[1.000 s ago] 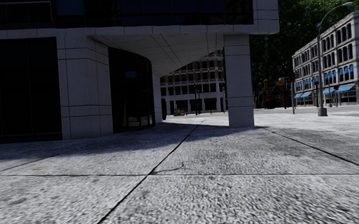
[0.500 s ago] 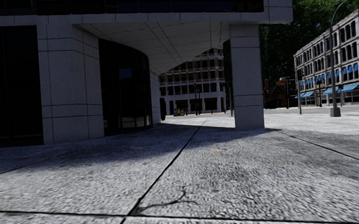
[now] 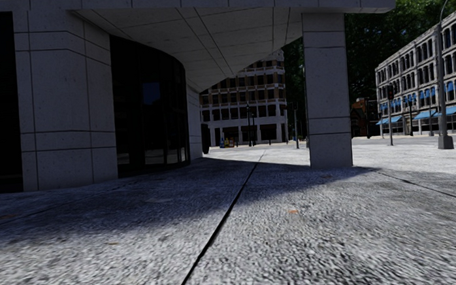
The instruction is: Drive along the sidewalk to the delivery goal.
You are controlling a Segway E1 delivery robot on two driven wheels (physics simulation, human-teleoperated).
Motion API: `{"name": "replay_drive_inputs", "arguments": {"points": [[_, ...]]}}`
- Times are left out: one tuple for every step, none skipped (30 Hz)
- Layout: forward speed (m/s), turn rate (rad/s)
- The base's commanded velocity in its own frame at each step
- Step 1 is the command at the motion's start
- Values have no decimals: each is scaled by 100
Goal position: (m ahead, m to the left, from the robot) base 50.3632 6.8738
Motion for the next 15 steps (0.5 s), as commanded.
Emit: {"name": "replay_drive_inputs", "arguments": {"points": [[200,0],[200,0],[200,0],[200,0],[200,0],[200,0],[200,0],[200,0],[200,0],[200,0],[200,0],[200,0],[200,0],[200,0],[200,0]]}}
